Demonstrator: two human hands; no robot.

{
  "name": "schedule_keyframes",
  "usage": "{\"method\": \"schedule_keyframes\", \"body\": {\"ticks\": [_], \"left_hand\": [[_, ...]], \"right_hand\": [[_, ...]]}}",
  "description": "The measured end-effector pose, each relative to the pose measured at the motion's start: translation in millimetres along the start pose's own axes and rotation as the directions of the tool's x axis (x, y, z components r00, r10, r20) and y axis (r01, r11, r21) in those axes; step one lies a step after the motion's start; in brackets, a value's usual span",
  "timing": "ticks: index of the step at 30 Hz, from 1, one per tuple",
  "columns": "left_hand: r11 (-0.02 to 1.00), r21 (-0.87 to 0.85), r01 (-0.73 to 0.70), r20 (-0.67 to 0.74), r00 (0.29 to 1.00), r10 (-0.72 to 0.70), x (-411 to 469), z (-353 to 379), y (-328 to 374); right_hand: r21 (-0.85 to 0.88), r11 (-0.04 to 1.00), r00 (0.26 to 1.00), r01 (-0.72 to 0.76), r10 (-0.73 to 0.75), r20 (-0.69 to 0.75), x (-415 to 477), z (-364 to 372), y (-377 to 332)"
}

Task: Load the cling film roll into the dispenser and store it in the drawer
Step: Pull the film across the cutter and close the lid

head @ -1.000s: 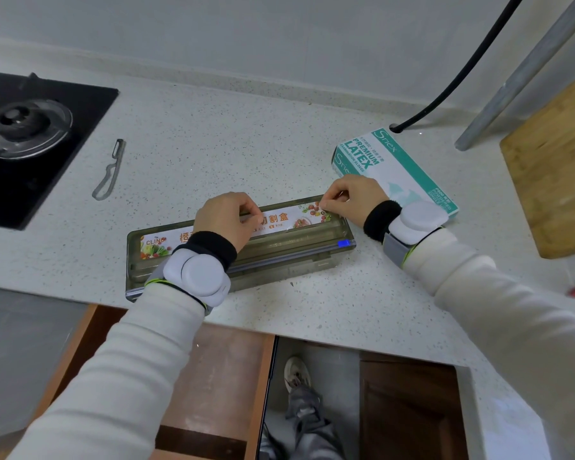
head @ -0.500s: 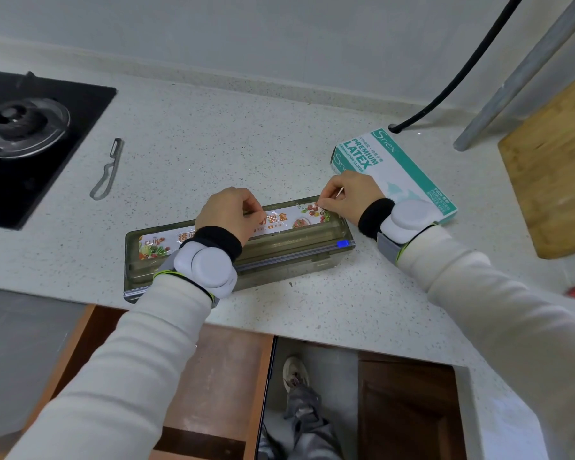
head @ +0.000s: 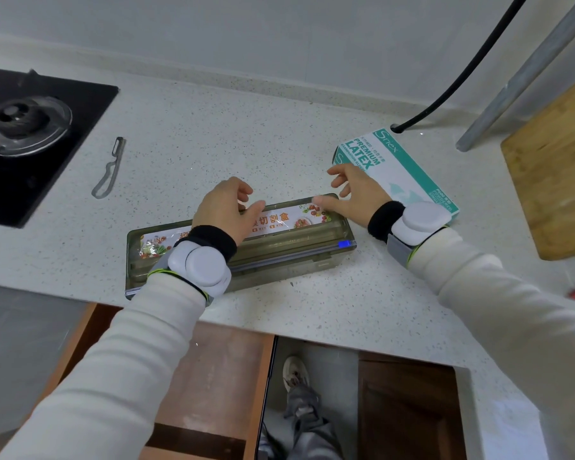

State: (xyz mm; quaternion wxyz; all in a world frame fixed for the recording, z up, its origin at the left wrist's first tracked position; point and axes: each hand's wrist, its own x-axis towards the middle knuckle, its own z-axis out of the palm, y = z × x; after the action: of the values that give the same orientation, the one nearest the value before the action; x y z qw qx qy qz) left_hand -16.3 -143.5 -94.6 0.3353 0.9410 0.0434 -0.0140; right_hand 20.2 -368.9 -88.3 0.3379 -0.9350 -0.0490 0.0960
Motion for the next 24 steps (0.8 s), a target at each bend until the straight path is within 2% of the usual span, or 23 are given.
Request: {"method": "schedule_keyframes", "body": {"ticks": [3,5,7,10,14,24], "left_hand": [[0.984,0.168,-0.057,0.06,0.997,0.048,-4,3,5],[0.925,0.349,-0.149,0.145,0.984,0.104,-11,11,13],[0.854,0.458,-0.249,0.213,0.963,0.166,-20,25,21],[0.793,0.529,-0.302,0.247,0.949,0.197,-29,44,29],[0.768,0.579,-0.273,0.201,0.961,0.19,-32,51,36],[0.75,0.609,-0.258,0.174,0.966,0.191,-32,57,39]], "right_hand": [[-0.108,0.991,0.984,0.076,-0.057,0.169,-8,-1,4],[-0.211,0.966,0.953,0.15,-0.085,0.29,-14,2,6],[-0.264,0.941,0.932,0.211,-0.112,0.345,-17,6,9],[-0.333,0.901,0.929,0.278,-0.164,0.33,-20,13,13],[-0.409,0.851,0.926,0.329,-0.205,0.317,-23,21,18],[-0.379,0.865,0.914,0.33,-0.192,0.357,-24,19,14]]}}
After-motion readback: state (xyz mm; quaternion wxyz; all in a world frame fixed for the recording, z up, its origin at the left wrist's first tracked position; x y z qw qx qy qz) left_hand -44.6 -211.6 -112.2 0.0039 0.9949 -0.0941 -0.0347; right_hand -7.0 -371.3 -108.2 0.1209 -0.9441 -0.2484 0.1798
